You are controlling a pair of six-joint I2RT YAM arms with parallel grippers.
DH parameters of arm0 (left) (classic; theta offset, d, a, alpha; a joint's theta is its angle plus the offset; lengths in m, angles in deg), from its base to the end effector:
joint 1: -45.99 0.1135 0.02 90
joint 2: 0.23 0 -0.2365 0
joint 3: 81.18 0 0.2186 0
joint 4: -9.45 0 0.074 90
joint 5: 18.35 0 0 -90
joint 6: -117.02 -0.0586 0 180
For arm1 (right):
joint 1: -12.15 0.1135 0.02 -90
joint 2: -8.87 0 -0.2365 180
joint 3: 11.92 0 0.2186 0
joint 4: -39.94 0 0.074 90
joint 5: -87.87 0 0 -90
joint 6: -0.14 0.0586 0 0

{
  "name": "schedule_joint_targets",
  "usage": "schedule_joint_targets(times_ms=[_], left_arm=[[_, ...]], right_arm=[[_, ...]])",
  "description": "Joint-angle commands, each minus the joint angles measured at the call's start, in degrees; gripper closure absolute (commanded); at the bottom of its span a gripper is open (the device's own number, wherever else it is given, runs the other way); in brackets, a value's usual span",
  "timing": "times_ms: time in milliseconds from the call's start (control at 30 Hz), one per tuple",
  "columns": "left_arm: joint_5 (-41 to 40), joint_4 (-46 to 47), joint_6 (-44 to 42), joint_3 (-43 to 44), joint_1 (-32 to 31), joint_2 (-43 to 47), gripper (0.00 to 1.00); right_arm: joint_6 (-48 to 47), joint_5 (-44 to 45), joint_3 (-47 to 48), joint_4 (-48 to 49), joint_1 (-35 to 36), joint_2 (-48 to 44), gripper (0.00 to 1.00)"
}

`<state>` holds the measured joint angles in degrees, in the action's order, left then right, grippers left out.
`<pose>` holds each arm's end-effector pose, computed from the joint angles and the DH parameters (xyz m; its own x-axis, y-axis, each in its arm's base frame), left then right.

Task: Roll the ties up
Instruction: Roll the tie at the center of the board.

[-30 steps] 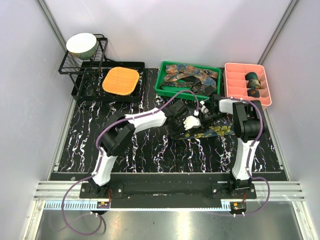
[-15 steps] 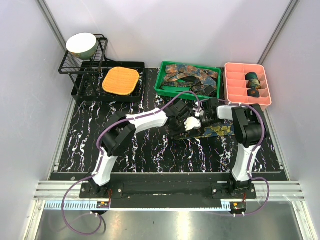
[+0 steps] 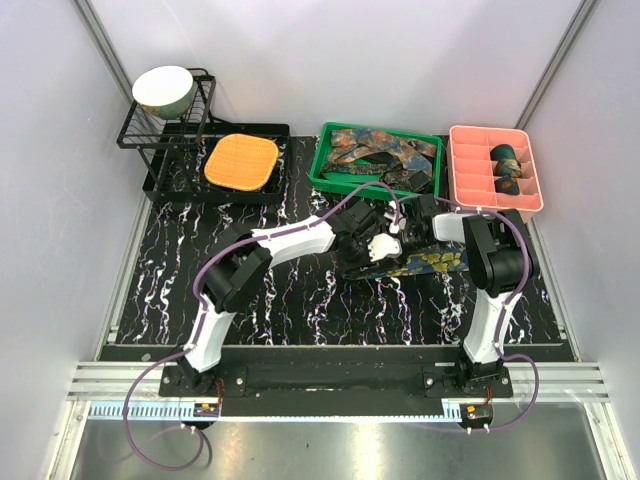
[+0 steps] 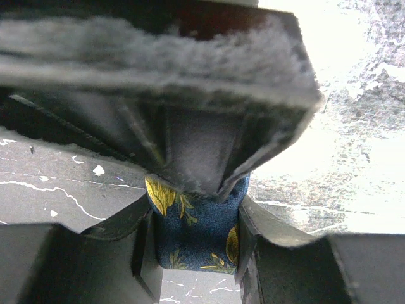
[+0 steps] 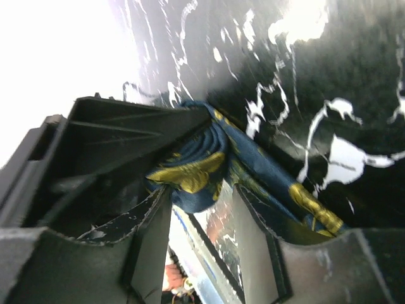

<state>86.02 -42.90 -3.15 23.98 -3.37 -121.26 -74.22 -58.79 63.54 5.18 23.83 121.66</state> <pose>0.2499 -0.3135 0.1349 -0.1233 0.8912 -0.4366 0.9913 0.1309 -0.0128 0.3016 0.1123 0.0979 -0.9952 -0.0544 -0.0818 -0.0982 0.5201 0.8484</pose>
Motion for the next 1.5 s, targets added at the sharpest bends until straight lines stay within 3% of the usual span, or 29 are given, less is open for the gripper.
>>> schedule_joint_targets(times_ms=[0, 167, 267, 367, 400, 500, 600, 667, 700, 867, 1067, 1233, 1467], left_arm=[[-1.8, -8.4, -0.8, -3.4, -0.2, -5.9, 0.78], [-1.7, -8.4, -0.9, -3.1, -0.3, -6.1, 0.78], [-1.8, -8.4, -0.9, -3.0, -0.2, -6.1, 0.78], [-1.9, -8.4, -0.7, -3.0, -0.2, -6.1, 0.78], [-1.9, -8.4, -0.6, -3.0, -0.3, -6.2, 0.78], [-1.5, -8.4, 0.2, -2.7, -0.2, -6.6, 0.78], [-0.9, -8.3, 0.7, -2.7, -0.2, -6.8, 0.78], [-0.6, -8.3, 1.1, -2.7, -0.2, -7.0, 0.78], [-0.7, -8.3, 1.1, -2.7, -0.1, -7.0, 0.78], [-0.7, -8.0, 1.5, -2.7, -0.2, -7.2, 0.77], [2.8, -4.8, 4.5, -4.6, 1.3, -6.6, 0.67], [11.4, 10.6, 8.0, -13.1, 4.1, -0.9, 0.45], [18.4, 28.3, 12.2, -21.3, 5.9, 2.6, 0.37]], right_arm=[[4.0, -1.9, -0.2, 8.3, 0.3, -3.7, 0.51], [12.7, -4.4, -3.6, 17.1, 0.3, -4.2, 0.53], [12.4, -4.2, -3.5, 15.8, 0.4, -3.4, 0.56], [8.3, -2.3, -2.5, 10.5, 0.4, -2.2, 0.70], [5.9, -1.7, -2.3, 9.0, 0.4, -1.8, 0.81], [2.7, 0.3, -1.9, 2.9, 0.4, -0.3, 0.96], [1.3, 0.3, -1.6, 0.4, 0.4, 0.2, 0.74], [1.0, 0.6, -1.7, 0.3, 0.4, -0.6, 0.69], [0.9, 0.8, -1.6, 0.4, 0.4, -0.6, 0.69], [0.6, 1.8, -2.2, 0.5, 0.4, -1.2, 1.00], [-1.0, 9.8, -1.9, -2.3, 0.4, 0.2, 1.00], [-2.8, 16.2, 1.2, -7.4, 0.4, 3.3, 1.00], [-5.7, 21.8, 4.5, -12.5, 1.8, 6.2, 1.00]])
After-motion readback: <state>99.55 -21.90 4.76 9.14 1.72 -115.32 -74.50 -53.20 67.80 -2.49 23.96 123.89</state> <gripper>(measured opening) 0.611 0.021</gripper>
